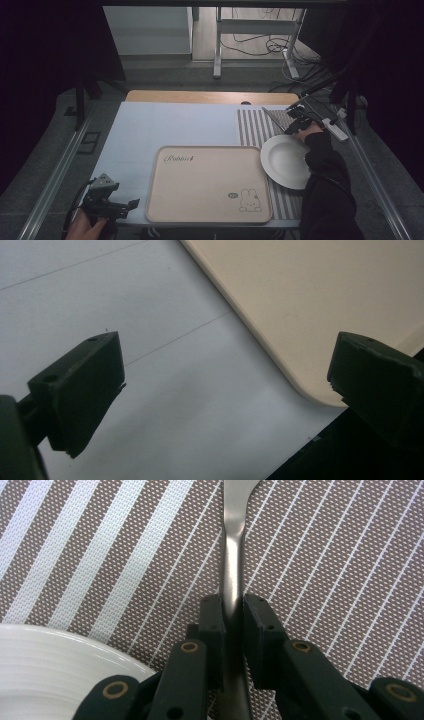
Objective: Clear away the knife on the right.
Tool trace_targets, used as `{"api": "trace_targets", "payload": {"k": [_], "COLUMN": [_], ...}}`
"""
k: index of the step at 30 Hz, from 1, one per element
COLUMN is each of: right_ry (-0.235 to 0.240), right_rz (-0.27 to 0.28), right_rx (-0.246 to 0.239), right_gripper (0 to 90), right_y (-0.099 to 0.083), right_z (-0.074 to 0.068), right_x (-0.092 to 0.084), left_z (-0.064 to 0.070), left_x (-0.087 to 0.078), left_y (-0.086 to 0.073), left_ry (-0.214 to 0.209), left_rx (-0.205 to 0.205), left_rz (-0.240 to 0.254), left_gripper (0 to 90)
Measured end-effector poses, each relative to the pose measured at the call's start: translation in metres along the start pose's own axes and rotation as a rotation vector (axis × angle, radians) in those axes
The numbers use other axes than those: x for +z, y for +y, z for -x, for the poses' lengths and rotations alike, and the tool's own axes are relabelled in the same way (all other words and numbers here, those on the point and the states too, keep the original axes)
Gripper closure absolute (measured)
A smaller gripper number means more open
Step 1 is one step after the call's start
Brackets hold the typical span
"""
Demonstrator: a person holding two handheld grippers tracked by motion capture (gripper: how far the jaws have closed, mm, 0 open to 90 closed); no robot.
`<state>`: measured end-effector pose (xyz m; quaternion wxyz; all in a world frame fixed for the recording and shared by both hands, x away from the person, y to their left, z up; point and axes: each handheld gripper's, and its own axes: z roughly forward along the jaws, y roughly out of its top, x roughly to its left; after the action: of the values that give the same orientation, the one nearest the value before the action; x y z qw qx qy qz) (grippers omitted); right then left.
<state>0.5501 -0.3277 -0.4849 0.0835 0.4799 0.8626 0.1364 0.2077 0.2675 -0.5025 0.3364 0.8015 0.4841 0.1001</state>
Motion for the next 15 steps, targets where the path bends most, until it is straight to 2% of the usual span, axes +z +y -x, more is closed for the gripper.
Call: {"api": "trace_targets", "payload": {"k": [4, 8, 12, 15], "right_ry": [0.006, 0.007, 0.012, 0.019], "right_rz": [0.028, 0.079, 0.124, 0.139], "right_rx": [0.017, 0.028, 0.025, 0.016], "right_gripper": [80.4, 80.4, 80.4, 80.4], "right_y": [-0.0003, 0.001, 0.0046, 0.0073], "right_z": [-0.0007, -0.0027, -0.0065, -0.0099], "right_x": [-0.0004, 0.0, -0.0002, 0.0008], "left_z": [-0.0002, -0.0002, -0.0005, -0.0005], "left_x": [0.0, 0.0, -0.0001, -0.0001], "left_y": [0.0, 0.0001, 0.0001, 0.0001], "left_ry": [-0.001, -0.001, -0.001, -0.002], "left_rx": [-0.002, -0.002, -0.001, -0.002], "left_rz": [0.001, 0.0, 0.001, 0.002], "left_gripper": [2.8, 2.8, 2.8, 2.8]}}
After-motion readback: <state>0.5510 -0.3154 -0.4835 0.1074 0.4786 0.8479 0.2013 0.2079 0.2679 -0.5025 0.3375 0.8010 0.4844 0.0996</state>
